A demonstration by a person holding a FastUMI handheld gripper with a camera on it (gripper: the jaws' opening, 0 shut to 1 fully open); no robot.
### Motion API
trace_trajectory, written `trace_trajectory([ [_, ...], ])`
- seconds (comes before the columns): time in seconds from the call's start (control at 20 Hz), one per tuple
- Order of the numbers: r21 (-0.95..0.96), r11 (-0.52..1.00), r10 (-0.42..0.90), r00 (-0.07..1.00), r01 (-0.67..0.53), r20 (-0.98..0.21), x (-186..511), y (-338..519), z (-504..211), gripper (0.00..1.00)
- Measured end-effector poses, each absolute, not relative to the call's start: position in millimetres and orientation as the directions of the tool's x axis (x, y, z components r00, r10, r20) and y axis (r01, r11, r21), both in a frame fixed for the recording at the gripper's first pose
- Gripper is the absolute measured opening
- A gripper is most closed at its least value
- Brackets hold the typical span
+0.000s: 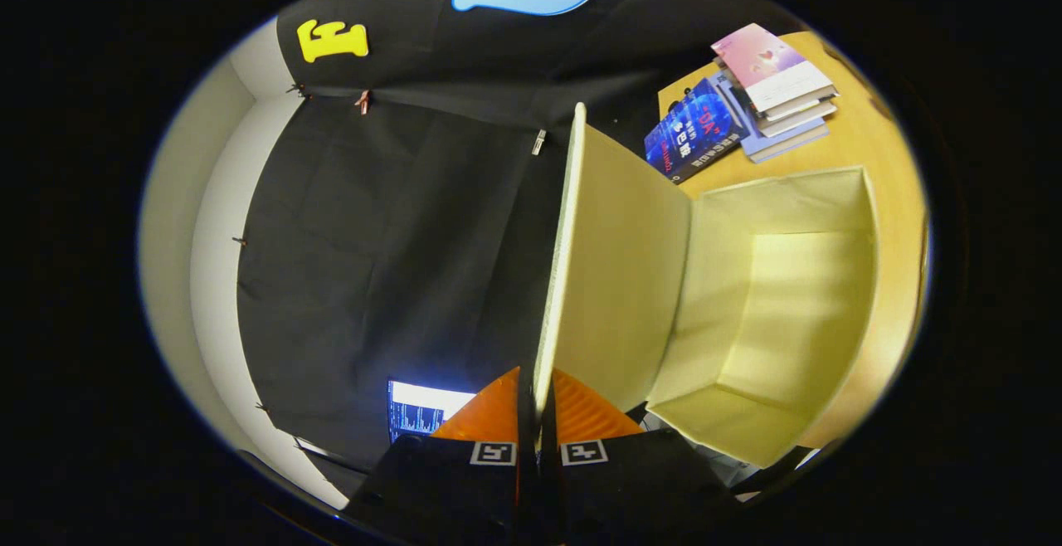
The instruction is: Open the storage box then place both shoes into the box .Put the left shoe in first, then the right shoe, with the right side of both shoes facing outward in a uniform manner.
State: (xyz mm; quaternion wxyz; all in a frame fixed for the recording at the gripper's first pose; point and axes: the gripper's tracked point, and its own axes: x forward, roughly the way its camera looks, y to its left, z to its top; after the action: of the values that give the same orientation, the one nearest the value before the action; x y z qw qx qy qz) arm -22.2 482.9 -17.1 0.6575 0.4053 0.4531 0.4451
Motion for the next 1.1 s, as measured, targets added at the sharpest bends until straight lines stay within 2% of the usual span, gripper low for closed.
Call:
trace_trajectory([
  [0.5,0.925,0.312,0.943,0.191,-0.216,-0.273,-10.2,606.0,-39.2,0.06],
  [0.6,0.914,0.337,0.934,0.200,-0.226,-0.295,-4.3,614.5,-53.1,0.09],
  [0.7,0.899,0.353,0.928,0.219,-0.260,-0.302,0.1,607.7,-60.9,0.43],
  [0.85,0.840,0.447,0.882,0.310,-0.309,-0.355,14.5,567.2,-78.6,0.93],
  [1.1,0.694,0.632,0.752,0.489,-0.344,-0.443,27.9,445.7,-95.9,0.98],
])
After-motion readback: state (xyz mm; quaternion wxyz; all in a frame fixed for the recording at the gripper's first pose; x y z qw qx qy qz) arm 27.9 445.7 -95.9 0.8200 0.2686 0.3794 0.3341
